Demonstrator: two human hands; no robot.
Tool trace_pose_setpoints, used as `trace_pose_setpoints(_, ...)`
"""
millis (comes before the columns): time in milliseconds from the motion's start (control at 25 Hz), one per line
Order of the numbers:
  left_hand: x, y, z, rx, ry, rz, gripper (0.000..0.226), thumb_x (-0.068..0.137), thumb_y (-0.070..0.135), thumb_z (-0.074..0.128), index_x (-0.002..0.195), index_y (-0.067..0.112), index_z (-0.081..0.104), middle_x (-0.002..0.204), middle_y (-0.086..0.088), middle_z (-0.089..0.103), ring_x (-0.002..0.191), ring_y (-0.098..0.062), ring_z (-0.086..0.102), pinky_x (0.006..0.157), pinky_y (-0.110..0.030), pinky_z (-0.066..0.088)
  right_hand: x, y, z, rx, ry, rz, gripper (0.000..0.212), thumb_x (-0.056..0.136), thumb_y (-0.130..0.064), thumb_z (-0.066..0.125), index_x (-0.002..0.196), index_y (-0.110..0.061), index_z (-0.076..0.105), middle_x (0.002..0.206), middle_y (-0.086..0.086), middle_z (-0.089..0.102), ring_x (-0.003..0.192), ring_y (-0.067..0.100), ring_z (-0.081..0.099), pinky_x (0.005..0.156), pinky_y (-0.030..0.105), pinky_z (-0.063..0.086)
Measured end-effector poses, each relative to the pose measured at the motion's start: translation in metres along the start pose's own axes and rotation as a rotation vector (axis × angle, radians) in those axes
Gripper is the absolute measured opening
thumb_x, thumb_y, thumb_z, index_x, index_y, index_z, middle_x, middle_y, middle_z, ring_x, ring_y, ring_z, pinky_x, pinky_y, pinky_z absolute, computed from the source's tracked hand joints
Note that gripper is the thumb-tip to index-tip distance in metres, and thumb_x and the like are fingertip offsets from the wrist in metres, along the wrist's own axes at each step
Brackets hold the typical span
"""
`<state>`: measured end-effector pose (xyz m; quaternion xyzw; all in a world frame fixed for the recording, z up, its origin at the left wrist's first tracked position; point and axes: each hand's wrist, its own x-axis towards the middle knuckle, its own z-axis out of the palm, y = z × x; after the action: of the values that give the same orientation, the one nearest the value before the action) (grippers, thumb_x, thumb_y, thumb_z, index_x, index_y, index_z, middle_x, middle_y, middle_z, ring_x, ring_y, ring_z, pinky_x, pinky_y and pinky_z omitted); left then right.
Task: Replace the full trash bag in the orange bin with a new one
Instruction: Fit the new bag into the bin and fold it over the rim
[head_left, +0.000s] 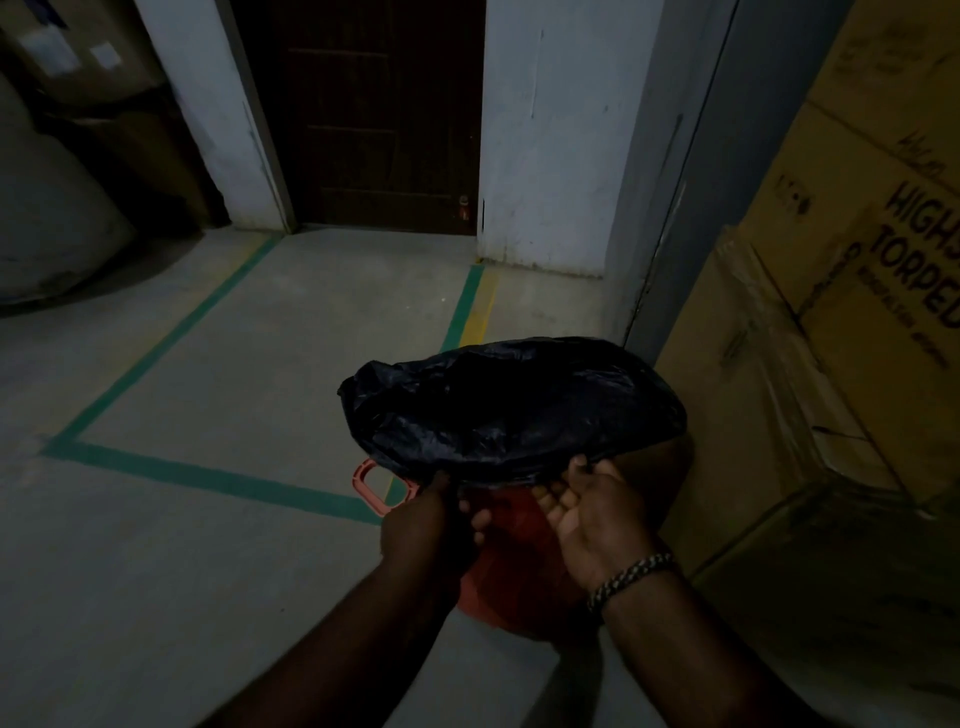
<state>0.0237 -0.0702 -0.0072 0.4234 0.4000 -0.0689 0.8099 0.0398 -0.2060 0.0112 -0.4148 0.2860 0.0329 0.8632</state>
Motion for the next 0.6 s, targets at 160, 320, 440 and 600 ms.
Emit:
trace_pose_setpoints(160, -0.011, 0.014, 0.002, -0.287, -0.161, -0.078, 0.029, 0.106, 0.02, 0.039, 0.124, 0.003, 0.054, 0.103, -0.015, 0.064, 0.094, -0.029, 0.065, 0.081, -0.037, 0.053, 0.002, -0.001, -0.005, -0.01, -0.023, -0.005, 0.02, 0.105, -0.004, 0.043, 0.097, -0.015, 0.058, 0.075, 0.002, 0.069, 0.074, 0.019, 0.065, 0.066, 0.035, 0.055)
trace_pose_setpoints(320, -0.011, 0.026, 0.001, -0.423, -0.289, -0.066, 0.032, 0.095, 0.021, 0.057, 0.122, 0.005, 0.061, 0.114, -0.015, 0.068, 0.109, -0.032, 0.066, 0.103, -0.049, 0.049, 0.006, -0.001, -0.007, 0.015, -0.038, 0.016, 0.019, 0.103, 0.0, 0.043, 0.096, -0.011, 0.055, 0.081, 0.007, 0.064, 0.075, 0.021, 0.064, 0.07, 0.038, 0.056)
trace_pose_setpoints(440, -0.01, 0.03, 0.001, -0.409, -0.296, -0.043, 0.033, 0.095, 0.02, 0.061, 0.125, 0.007, 0.062, 0.108, -0.01, 0.072, 0.104, -0.028, 0.069, 0.103, -0.047, 0.049, 0.007, -0.004, -0.011, -0.105, -0.062, 0.02, 0.008, 0.102, 0.001, 0.047, 0.101, -0.006, 0.051, 0.08, 0.011, 0.063, 0.068, 0.022, 0.069, 0.064, 0.036, 0.059)
trace_pose_setpoints(600, -0.003, 0.028, -0.002, -0.411, -0.25, -0.03, 0.036, 0.1, 0.015, 0.056, 0.135, 0.012, 0.057, 0.109, -0.007, 0.074, 0.101, -0.024, 0.069, 0.101, -0.043, 0.051, 0.015, -0.008, -0.019, -0.248, 0.021, 0.055, 0.03, 0.097, 0.004, 0.055, 0.121, -0.011, 0.046, 0.077, 0.011, 0.062, 0.058, 0.017, 0.068, 0.047, 0.027, 0.057)
